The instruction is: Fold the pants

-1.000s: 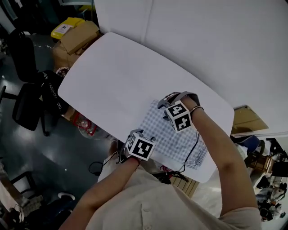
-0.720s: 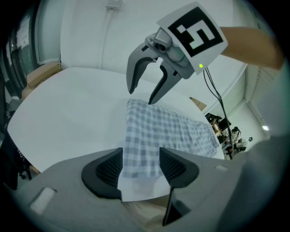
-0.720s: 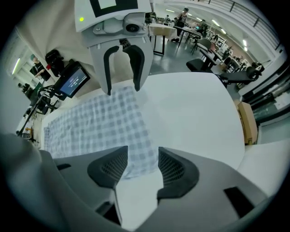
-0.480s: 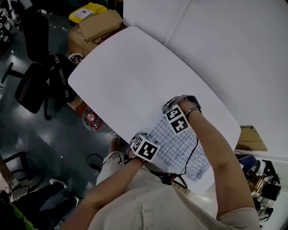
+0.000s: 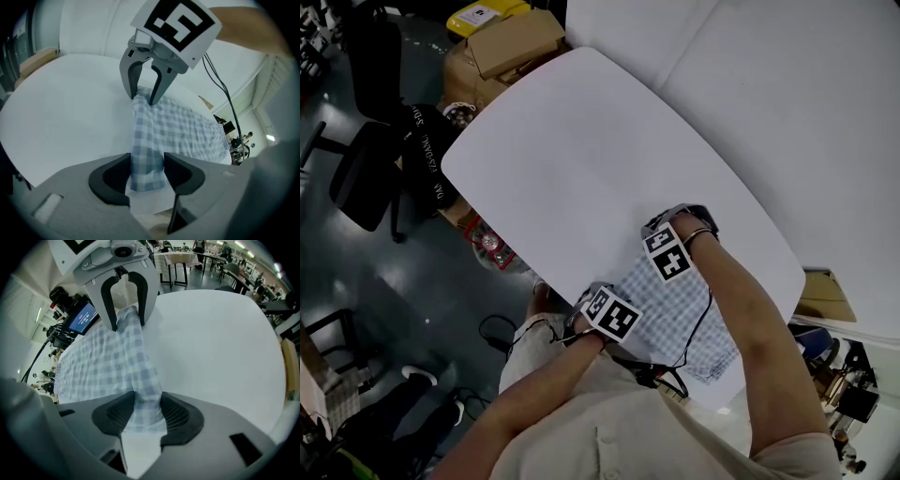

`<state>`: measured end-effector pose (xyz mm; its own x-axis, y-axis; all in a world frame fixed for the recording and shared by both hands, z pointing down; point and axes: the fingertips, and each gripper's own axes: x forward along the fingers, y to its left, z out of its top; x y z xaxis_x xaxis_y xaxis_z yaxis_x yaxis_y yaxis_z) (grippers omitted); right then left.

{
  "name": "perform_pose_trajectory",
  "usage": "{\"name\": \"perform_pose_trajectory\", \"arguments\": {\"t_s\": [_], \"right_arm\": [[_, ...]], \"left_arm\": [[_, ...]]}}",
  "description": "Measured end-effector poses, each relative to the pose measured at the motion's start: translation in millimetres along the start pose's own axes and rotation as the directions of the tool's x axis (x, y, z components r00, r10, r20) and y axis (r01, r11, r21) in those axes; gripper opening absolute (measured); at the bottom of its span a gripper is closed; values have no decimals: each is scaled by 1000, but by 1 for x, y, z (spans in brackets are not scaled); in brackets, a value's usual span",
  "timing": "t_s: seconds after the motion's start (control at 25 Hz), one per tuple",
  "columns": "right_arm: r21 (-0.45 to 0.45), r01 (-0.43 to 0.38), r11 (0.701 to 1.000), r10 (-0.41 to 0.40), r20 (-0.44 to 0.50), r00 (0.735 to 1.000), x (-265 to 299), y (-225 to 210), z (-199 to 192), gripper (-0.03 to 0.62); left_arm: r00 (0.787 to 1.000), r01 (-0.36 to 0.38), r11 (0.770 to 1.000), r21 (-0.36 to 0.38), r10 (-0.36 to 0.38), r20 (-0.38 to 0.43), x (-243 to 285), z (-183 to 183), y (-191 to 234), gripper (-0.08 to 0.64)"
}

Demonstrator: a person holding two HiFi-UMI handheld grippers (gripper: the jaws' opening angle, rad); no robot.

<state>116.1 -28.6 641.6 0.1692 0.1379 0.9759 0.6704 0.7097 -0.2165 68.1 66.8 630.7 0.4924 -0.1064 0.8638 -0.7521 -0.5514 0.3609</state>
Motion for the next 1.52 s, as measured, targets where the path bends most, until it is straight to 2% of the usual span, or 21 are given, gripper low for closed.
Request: {"name": "perform_pose_trajectory", "arguments": {"t_s": [0.16,0.24,0.32,0.36,0.48,0.6,0.68,0.84,1.04,1.32,1.4,1.52], "right_arm": [[18,-17,1000,16,15,1000,0,-1,1,193],[32,-23,999,23,19,1000,-1,-3,2,169],[41,-33,999,33,19,999,-1,-3,2,123],[49,-41,998,40,21,999,0,-3,2,93],[99,-39,994,35,46,998,-1,-5,1,72],[154,4,988,-15,73,997,-8,-19,-3,64],[200,48,979,-67,87,994,-15,-36,-7,61],[334,164,928,-213,115,970,-39,-81,-18,60],[449,292,845,-369,92,925,-74,-138,-39,60],[543,381,748,-480,48,876,-115,-196,-80,60],[562,422,711,-526,27,850,-132,-214,-92,60],[577,506,641,-609,-19,793,-160,-239,-110,60]], "left_arm": [[1000,-19,1000,8,19,-14,0,-1,4,196],[1000,2,1000,-2,-2,-20,0,-2,4,148],[999,30,1000,-4,-30,-28,0,-3,1,62],[999,37,999,8,-36,-34,0,-3,1,47],[998,50,998,39,-48,-51,-2,-2,9,40],[996,52,997,60,-48,-70,-7,4,31,38],[996,40,994,100,-31,-82,-12,13,52,37],[996,-19,977,212,37,-84,-32,43,109,37],[990,-83,930,359,119,-79,-60,94,175,37],[986,-105,850,516,155,-55,-91,169,240,37],[982,-138,821,554,188,-34,-102,194,260,37],[968,-207,757,619,248,20,-121,232,283,37]]}}
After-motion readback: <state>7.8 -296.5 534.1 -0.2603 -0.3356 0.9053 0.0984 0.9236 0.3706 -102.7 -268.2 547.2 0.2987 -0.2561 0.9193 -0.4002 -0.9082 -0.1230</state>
